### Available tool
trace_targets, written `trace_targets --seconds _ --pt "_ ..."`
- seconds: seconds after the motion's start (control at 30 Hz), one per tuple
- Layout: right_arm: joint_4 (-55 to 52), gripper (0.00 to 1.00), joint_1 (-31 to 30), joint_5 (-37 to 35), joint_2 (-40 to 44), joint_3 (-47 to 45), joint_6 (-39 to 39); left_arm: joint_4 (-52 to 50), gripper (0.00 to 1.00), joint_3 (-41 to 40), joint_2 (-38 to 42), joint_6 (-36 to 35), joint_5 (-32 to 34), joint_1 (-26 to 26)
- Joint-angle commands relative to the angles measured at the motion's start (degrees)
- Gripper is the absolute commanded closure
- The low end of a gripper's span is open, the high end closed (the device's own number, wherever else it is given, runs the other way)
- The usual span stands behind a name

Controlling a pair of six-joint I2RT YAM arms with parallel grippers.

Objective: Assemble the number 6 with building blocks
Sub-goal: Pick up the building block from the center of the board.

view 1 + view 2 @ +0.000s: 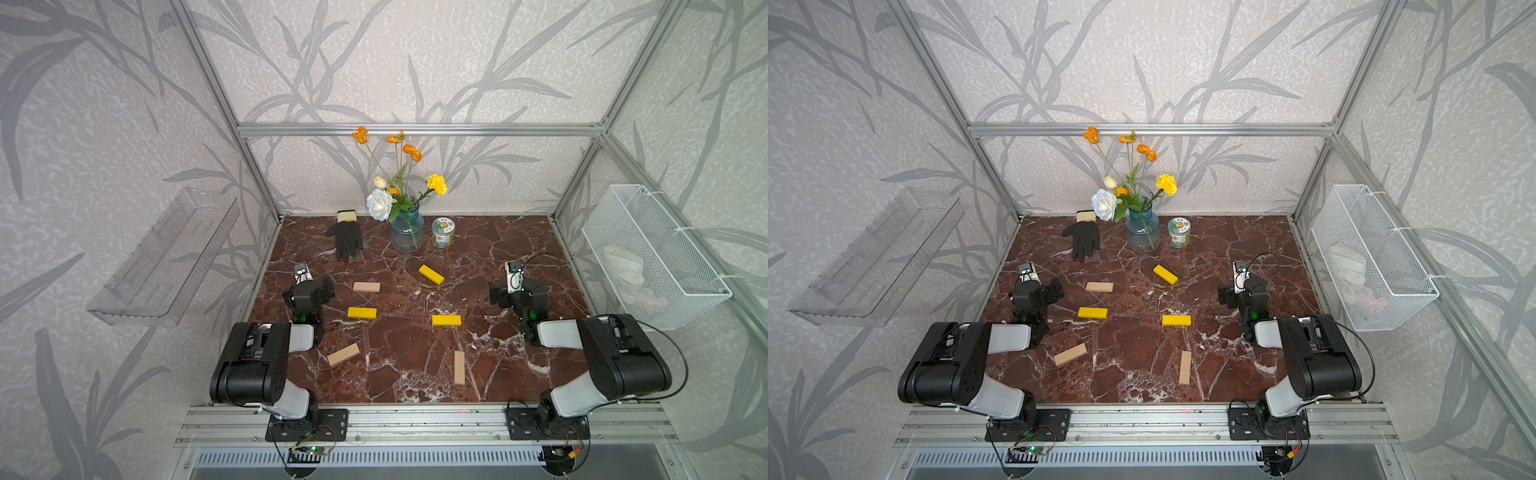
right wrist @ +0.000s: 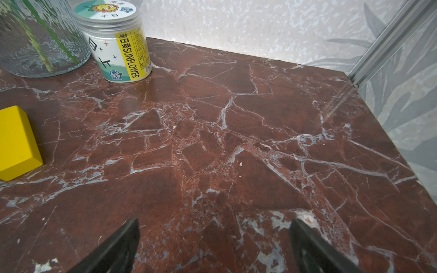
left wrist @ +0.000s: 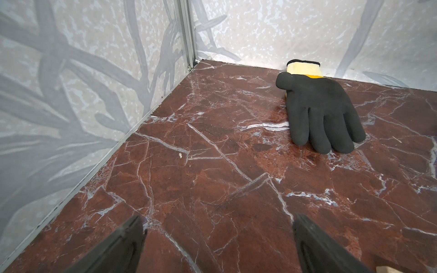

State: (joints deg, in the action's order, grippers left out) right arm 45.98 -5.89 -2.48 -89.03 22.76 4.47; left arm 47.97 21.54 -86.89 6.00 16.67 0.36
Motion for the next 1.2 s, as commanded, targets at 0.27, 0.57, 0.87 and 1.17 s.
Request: trace_targets --seconds 0.27,0.57,0.87,1.17 --pt "-34.27 0.01 0.35 18.44 4.27 19.26 6.87 -7.96 0.01 4.51 3.88 -5.14 -4.39 -1.15" --pt "-77.28 0.01 -7.29 38.22 -6.88 47.58 43.09 -40.95 0.01 19.52 14.7 -0.56 -12.86 -5.78" --pt "-76.91 0.23 -16.43 24.34 -21.94 58.93 31.3 -45.42 0.01 14.56 18.82 3.27 -15.5 -6.97" --pt "-71.66 0.22 -21.38 12.16 -30.83 63.78 25.5 -45.91 0.01 13.7 19.57 3.08 -14.1 -7.21"
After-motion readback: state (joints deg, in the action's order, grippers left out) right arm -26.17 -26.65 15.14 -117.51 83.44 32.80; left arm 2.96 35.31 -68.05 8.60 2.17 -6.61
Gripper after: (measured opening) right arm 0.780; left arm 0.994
